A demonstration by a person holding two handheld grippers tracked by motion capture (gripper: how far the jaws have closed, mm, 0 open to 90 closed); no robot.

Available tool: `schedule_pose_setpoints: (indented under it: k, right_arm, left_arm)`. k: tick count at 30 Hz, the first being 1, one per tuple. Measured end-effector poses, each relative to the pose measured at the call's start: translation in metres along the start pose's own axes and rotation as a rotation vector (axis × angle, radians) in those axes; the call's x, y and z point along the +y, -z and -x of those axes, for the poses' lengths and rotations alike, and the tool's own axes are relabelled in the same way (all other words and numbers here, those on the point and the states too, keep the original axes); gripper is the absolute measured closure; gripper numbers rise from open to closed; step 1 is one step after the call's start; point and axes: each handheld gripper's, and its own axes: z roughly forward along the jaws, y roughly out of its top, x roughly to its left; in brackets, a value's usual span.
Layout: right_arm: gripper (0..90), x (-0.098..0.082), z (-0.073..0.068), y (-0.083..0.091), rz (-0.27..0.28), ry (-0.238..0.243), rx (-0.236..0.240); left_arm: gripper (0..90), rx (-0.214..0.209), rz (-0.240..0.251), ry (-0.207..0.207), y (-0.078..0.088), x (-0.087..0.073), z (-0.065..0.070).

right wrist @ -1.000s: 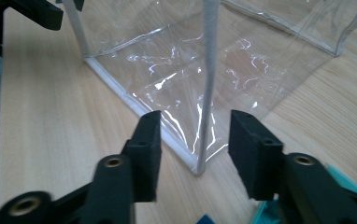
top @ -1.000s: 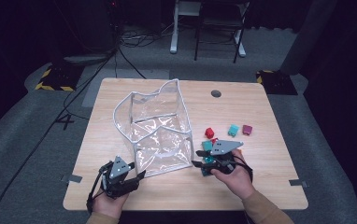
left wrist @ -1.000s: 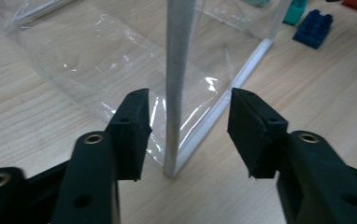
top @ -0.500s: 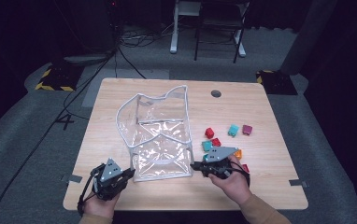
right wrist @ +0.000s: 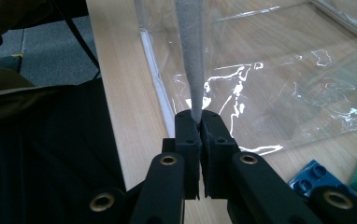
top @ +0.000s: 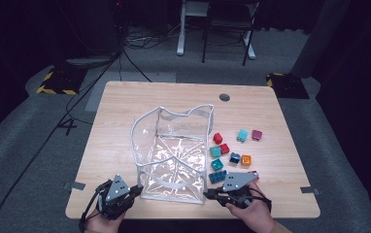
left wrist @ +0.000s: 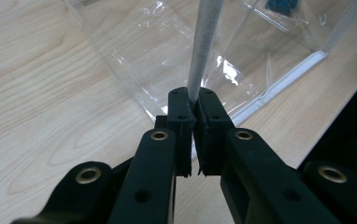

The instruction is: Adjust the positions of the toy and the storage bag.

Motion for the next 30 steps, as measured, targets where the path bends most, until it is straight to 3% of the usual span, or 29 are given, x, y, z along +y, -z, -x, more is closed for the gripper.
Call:
schedule_pose_setpoints:
  k: [4, 8, 10, 15, 17, 21, 24, 30]
  right_arm:
    - [83.2, -0.003, -0.002, 0.005, 0.004, -0.009, 0.008]
    - [63.4, -0.002, 0.001, 0.012, 0.037, -0.035, 0.008]
    - [55.1, -0.002, 0.002, 0.018, 0.050, -0.045, 0.006]
    - [42.9, -0.007, 0.011, 0.034, 0.064, -0.066, -0.028]
    - [40.8, -0.009, 0.016, 0.041, 0.069, -0.083, -0.047]
    - [39.9, -0.013, 0.023, 0.054, 0.080, -0.099, -0.077]
    - [38.3, -0.017, 0.036, 0.072, 0.093, -0.121, -0.137]
    - [35.4, -0.024, 0.068, 0.093, 0.127, -0.181, -0.225]
  left_arm:
    - [78.7, -0.010, 0.009, 0.004, 0.001, -0.003, 0.003]
    - [55.4, -0.025, 0.023, 0.051, 0.006, -0.006, -0.001]
    - [45.9, -0.031, 0.027, 0.051, 0.011, -0.008, -0.003]
    - [36.3, -0.045, 0.036, 0.050, 0.023, -0.016, -0.004]
    - [34.2, -0.058, 0.036, 0.049, 0.027, -0.018, -0.005]
    - [32.9, -0.045, 0.046, 0.051, 0.035, -0.022, -0.009]
    - [31.2, -0.033, 0.084, 0.094, 0.043, -0.029, -0.021]
    - [31.4, 0.049, 0.069, 0.119, 0.035, -0.026, -0.044]
